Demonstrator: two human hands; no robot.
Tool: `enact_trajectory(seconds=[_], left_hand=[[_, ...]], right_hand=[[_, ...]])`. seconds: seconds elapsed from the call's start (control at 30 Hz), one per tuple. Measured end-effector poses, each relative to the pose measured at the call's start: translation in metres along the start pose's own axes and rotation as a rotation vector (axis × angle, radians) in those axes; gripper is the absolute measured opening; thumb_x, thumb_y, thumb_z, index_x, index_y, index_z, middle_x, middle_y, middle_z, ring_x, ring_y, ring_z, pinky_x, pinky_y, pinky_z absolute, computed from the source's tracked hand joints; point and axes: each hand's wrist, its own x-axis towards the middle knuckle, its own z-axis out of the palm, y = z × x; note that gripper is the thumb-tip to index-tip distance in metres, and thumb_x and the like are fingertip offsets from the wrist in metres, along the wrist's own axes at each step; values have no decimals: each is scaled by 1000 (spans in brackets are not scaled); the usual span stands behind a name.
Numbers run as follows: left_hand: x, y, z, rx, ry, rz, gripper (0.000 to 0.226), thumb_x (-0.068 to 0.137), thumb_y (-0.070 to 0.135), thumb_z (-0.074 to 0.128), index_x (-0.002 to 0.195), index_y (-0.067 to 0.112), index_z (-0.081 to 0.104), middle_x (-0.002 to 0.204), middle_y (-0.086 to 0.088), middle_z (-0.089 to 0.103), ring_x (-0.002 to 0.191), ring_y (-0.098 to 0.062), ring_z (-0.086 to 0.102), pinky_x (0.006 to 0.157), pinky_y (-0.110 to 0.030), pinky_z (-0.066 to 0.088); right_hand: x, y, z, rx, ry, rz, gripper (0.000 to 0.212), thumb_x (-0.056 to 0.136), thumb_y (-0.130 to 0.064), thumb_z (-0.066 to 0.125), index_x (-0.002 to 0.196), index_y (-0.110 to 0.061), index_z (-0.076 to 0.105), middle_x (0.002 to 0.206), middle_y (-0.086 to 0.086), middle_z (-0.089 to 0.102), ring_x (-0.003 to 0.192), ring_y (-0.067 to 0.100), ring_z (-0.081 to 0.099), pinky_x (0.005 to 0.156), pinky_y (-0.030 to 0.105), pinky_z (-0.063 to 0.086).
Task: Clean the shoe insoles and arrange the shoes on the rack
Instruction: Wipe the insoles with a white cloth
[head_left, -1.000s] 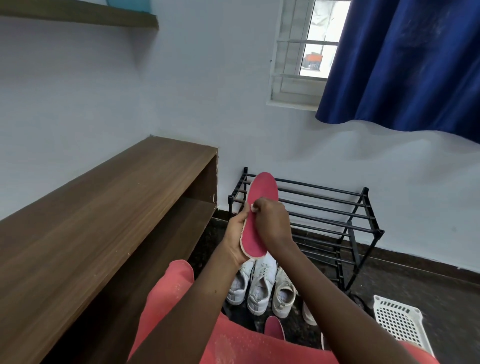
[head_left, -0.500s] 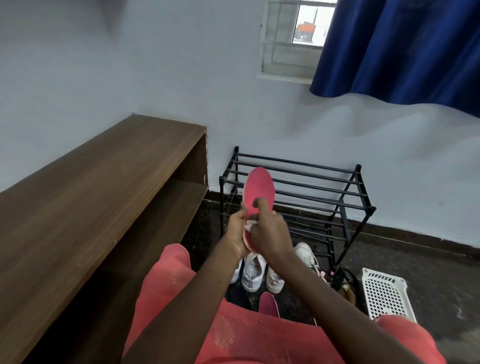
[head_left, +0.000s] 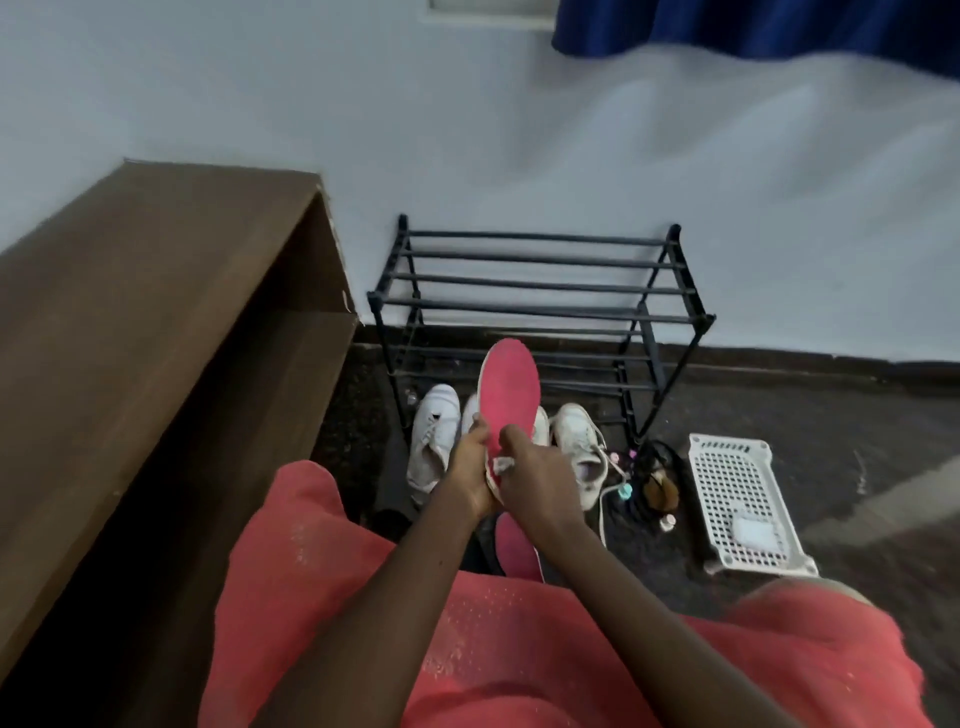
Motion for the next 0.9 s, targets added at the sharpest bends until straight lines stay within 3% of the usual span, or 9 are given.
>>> enact_trajectory(seconds=[0.07, 0.13, 0.2, 0.3, 0.37, 0.5, 0.63, 0.77, 0.9], left_hand=[[19, -28, -4, -1, 17, -88, 62, 99, 46, 25, 86, 2, 67, 65, -14, 70, 56, -24, 68, 68, -34, 52], [44, -58, -8, -33, 23, -171, 70, 100, 44, 19, 87, -2, 71, 63, -18, 69, 58, -29, 68, 66, -34, 54], [73, -93, -12, -15, 87, -213, 67, 99, 46, 18, 123, -4, 55, 69, -21, 68, 74, -34, 61, 86, -37, 48], [125, -159, -28, 112, 277, -304, 69, 96, 55, 27, 139, 2, 39, 113, -21, 61, 93, -32, 57, 87, -42, 45], [162, -204, -46, 187, 369, -315, 62, 94, 53, 39, 138, 8, 42, 131, -17, 54, 107, -31, 58, 84, -41, 51], [200, -263, -58, 297, 443, -278, 35, 99, 31, 43, 129, 13, 46, 128, -18, 56, 112, -34, 57, 94, -47, 48], [223, -281, -66, 480, 418, -378, 40, 99, 28, 39, 133, 8, 46, 136, -11, 50, 106, -21, 52, 89, -31, 42], [240, -298, -76, 520, 595, -283, 29, 92, 13, 53, 116, -2, 60, 107, -17, 63, 87, -22, 55, 80, -36, 47], [243, -315, -75, 382, 743, -318, 27, 92, 4, 46, 113, -5, 60, 117, -21, 63, 101, -32, 62, 91, -42, 49]], right_hand=[[-3, 33, 3, 153, -63, 189, 19, 76, -6, 59, 95, -8, 60, 81, 13, 67, 75, 29, 62, 58, 30, 36], [0, 71, 6, 366, -68, 427, 19, 70, 2, 62, 83, -11, 62, 74, 4, 64, 68, 19, 59, 48, 15, 38], [2, 113, 20, 469, -52, 605, 18, 71, 4, 64, 81, -11, 65, 73, 3, 64, 64, 14, 57, 42, 6, 35], [-5, 173, 57, 440, -136, 709, 19, 75, 0, 65, 90, -9, 72, 83, 6, 71, 68, 10, 59, 42, 1, 34], [-12, 210, 86, 412, -186, 790, 19, 77, -3, 66, 93, -9, 74, 90, 10, 73, 78, 14, 64, 48, 5, 37], [-23, 269, 135, 341, -229, 978, 21, 77, -15, 72, 97, -7, 73, 95, 17, 71, 93, 25, 67, 76, 25, 49], [-28, 299, 169, 344, -219, 1031, 20, 81, -19, 69, 99, -11, 73, 102, 14, 71, 99, 25, 65, 75, 24, 44], [-33, 313, 191, 431, -142, 1135, 16, 79, -18, 70, 93, -11, 74, 93, 16, 71, 92, 28, 66, 64, 22, 41], [-41, 317, 209, 531, -114, 1217, 21, 76, -24, 74, 92, -12, 75, 89, 14, 73, 90, 26, 67, 77, 29, 49]])
